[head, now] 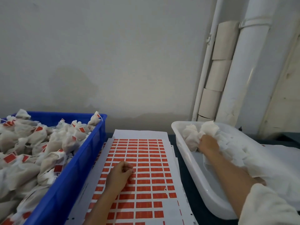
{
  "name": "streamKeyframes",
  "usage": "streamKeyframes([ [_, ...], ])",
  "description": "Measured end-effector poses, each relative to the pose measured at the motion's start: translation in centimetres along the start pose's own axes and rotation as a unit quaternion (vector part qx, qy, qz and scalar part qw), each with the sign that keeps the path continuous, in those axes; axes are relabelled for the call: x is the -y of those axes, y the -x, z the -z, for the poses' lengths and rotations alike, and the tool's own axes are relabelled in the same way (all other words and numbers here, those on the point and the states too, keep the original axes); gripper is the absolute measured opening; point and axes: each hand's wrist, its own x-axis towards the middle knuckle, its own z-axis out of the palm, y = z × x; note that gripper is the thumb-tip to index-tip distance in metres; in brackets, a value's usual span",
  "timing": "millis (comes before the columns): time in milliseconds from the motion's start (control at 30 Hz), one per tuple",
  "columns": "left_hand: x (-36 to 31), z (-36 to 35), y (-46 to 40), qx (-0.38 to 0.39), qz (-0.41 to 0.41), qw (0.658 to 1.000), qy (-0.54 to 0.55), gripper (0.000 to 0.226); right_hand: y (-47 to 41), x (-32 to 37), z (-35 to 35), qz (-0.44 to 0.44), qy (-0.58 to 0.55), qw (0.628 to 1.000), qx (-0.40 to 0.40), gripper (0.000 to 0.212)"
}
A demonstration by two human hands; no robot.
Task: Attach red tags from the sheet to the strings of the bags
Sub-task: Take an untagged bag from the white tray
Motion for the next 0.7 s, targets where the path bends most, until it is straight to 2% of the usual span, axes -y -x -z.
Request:
streamKeyframes([
  [100,-0.1,0.2,0.1,0.003,0.002,1.0,0.0,0.004,-0.4,0.4,0.6,-0.021,-0.082,0.996,-0.024,0.018],
  [233,-0.2,0.2,0.2,0.001,0.005,1.0,0.007,0.004,-0.2,2.3,3.2,-0.073,-0.239,0.965,-0.077,0.023],
  [433,-1.2,1.0,1.0,0.036,0.027,0.998,0.035,0.008,3.1,5.6,9.1,0.056,-0.319,0.936,-0.141,0.01],
  [567,-3.8,1.5,3.6,0.081,0.018,0.996,0.045,0.015,8.9,7.5,11.6,0.131,-0.394,0.906,-0.08,0.007],
  [700,-6.7,2.1,7.7,0.091,-0.037,0.983,0.154,0.029,16.3,8.8,10.5,0.145,-0.468,0.871,0.027,0.01],
])
